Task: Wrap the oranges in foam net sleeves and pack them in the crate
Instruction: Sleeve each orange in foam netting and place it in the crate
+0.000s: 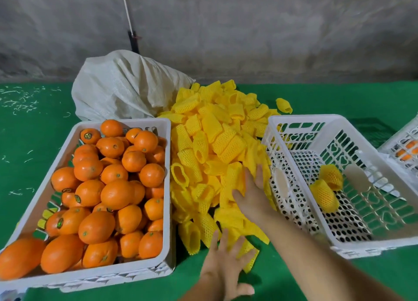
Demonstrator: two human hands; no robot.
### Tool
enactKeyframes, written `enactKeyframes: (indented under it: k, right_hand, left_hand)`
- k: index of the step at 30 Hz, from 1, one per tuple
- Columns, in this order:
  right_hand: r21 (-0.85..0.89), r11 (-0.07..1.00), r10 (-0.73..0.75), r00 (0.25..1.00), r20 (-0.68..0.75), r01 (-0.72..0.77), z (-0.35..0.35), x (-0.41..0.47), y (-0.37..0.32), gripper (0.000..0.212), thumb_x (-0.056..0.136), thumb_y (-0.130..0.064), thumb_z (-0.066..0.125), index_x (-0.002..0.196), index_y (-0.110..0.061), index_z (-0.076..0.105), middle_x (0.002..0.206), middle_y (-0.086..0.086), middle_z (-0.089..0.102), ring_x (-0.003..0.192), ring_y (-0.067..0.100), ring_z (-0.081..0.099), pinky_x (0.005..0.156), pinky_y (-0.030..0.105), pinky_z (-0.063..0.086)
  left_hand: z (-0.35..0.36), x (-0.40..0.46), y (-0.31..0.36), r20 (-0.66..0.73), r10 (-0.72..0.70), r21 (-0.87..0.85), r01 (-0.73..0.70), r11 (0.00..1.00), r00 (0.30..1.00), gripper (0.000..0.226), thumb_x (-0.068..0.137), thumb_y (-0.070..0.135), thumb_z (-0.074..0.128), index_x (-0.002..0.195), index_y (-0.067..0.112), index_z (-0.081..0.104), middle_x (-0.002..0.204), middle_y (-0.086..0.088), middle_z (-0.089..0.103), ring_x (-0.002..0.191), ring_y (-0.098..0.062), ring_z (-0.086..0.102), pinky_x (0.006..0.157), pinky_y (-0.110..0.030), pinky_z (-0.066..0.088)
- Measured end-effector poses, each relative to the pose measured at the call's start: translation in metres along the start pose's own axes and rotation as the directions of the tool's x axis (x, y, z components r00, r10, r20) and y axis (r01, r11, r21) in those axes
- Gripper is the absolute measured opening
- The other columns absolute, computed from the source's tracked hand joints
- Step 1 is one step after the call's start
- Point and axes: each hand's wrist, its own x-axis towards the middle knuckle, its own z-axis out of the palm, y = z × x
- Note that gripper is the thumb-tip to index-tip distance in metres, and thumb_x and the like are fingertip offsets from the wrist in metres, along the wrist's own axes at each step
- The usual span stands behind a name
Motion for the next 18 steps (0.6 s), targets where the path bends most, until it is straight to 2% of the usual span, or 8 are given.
enactKeyframes:
  k: [3, 5, 7, 10, 11, 13, 16, 18]
  right_hand:
    - [-0.161, 0.983, -0.103, 0.987, -0.121, 0.083, 0.013, -0.129, 0.051, 0.079, 0.099, -0.068, 0.046, 0.163, -0.029, 0.023, 0.173, -0.005, -0.017, 0.158, 0.022, 0.017, 0.121, 0.042, 0.027]
    - [-0.227, 0.969, -0.110, 0.993, -0.029, 0.101, 0.019, -0.200, 0.088, 0.079, 0.099, -0.070, 0.042, 0.149, -0.009, 0.051, 0.172, 0.010, 0.013, 0.124, 0.018, 0.061, 0.104, 0.028, 0.043]
    - [-0.256, 0.953, -0.175, 0.984, -0.019, 0.164, 0.031, -0.230, 0.097, 0.067, 0.106, -0.057, 0.039, 0.132, 0.000, 0.064, 0.163, 0.008, 0.033, 0.093, 0.013, 0.069, 0.084, 0.021, 0.049]
    - [-0.097, 0.989, -0.107, 0.994, 0.032, 0.109, 0.052, -0.237, 0.076, 0.086, 0.082, -0.079, 0.030, 0.128, -0.018, 0.069, 0.144, -0.028, 0.054, 0.107, -0.007, 0.064, 0.081, 0.023, 0.052]
    - [-0.040, 0.996, -0.078, 0.995, 0.068, 0.081, 0.056, -0.233, 0.074, 0.098, 0.073, -0.085, 0.019, 0.123, -0.020, 0.073, 0.132, -0.023, 0.064, 0.117, -0.018, 0.054, 0.087, 0.031, 0.049]
    - [-0.076, 0.997, 0.013, 0.994, 0.112, -0.004, 0.047, -0.223, 0.063, 0.068, 0.103, -0.056, 0.024, 0.099, -0.017, 0.079, 0.116, -0.002, 0.075, 0.136, -0.014, 0.043, 0.075, 0.029, 0.052]
    - [-0.231, 0.970, -0.066, 0.996, 0.066, 0.080, 0.044, -0.189, 0.086, 0.021, 0.088, 0.001, 0.063, 0.098, -0.008, 0.078, 0.143, 0.016, 0.060, 0.122, 0.037, 0.065, 0.070, 0.029, 0.059]
    - [-0.154, 0.984, -0.073, 0.990, 0.121, 0.091, 0.046, -0.186, 0.099, 0.047, 0.091, -0.001, 0.068, 0.137, -0.004, 0.059, 0.170, 0.010, 0.010, 0.133, 0.034, 0.055, 0.101, 0.035, 0.051]
  left_hand:
    - [0.029, 0.000, -0.007, 0.167, -0.054, 0.138, 0.031, 0.990, 0.985, 0.083, 0.102, 0.075, 0.029, 0.167, 0.038, -0.009, 0.173, -0.003, -0.023, 0.156, -0.055, -0.012, 0.123, -0.065, -0.018]
    - [0.040, -0.003, -0.021, 0.155, -0.054, 0.127, 0.034, 0.991, 0.986, 0.080, 0.105, 0.070, 0.028, 0.166, 0.038, -0.013, 0.172, -0.003, -0.025, 0.157, -0.053, -0.010, 0.127, -0.062, -0.011]
    - [0.041, -0.004, -0.029, 0.118, -0.066, 0.084, 0.056, 0.995, 0.991, 0.076, 0.108, 0.065, 0.030, 0.167, 0.035, -0.006, 0.174, -0.004, -0.019, 0.158, -0.049, -0.006, 0.127, -0.059, -0.007]
    - [0.035, -0.005, -0.021, 0.058, -0.075, 0.025, 0.074, 0.997, 0.995, 0.072, 0.108, 0.058, 0.037, 0.166, 0.019, 0.020, 0.175, -0.013, 0.001, 0.160, -0.043, 0.001, 0.130, -0.057, -0.001]
    - [0.034, -0.006, -0.018, 0.028, -0.071, -0.010, 0.071, 0.997, 0.997, 0.070, 0.108, 0.055, 0.038, 0.163, 0.014, 0.026, 0.174, -0.016, 0.009, 0.159, -0.041, 0.006, 0.130, -0.055, 0.002]
    - [0.032, -0.008, -0.015, -0.042, -0.070, -0.106, 0.065, 0.992, 0.997, 0.065, 0.107, 0.052, 0.040, 0.158, 0.012, 0.032, 0.166, -0.017, 0.026, 0.154, -0.038, 0.017, 0.129, -0.051, 0.010]
    - [0.031, -0.013, -0.007, -0.089, -0.067, -0.227, 0.045, 0.973, 0.994, 0.064, 0.105, 0.054, 0.040, 0.155, 0.014, 0.037, 0.154, -0.013, 0.039, 0.144, -0.034, 0.029, 0.123, -0.046, 0.022]
    - [0.032, -0.012, 0.003, -0.089, -0.072, -0.346, 0.037, 0.938, 0.993, 0.066, 0.103, 0.057, 0.043, 0.158, 0.023, 0.034, 0.154, -0.008, 0.041, 0.143, -0.032, 0.032, 0.122, -0.044, 0.026]
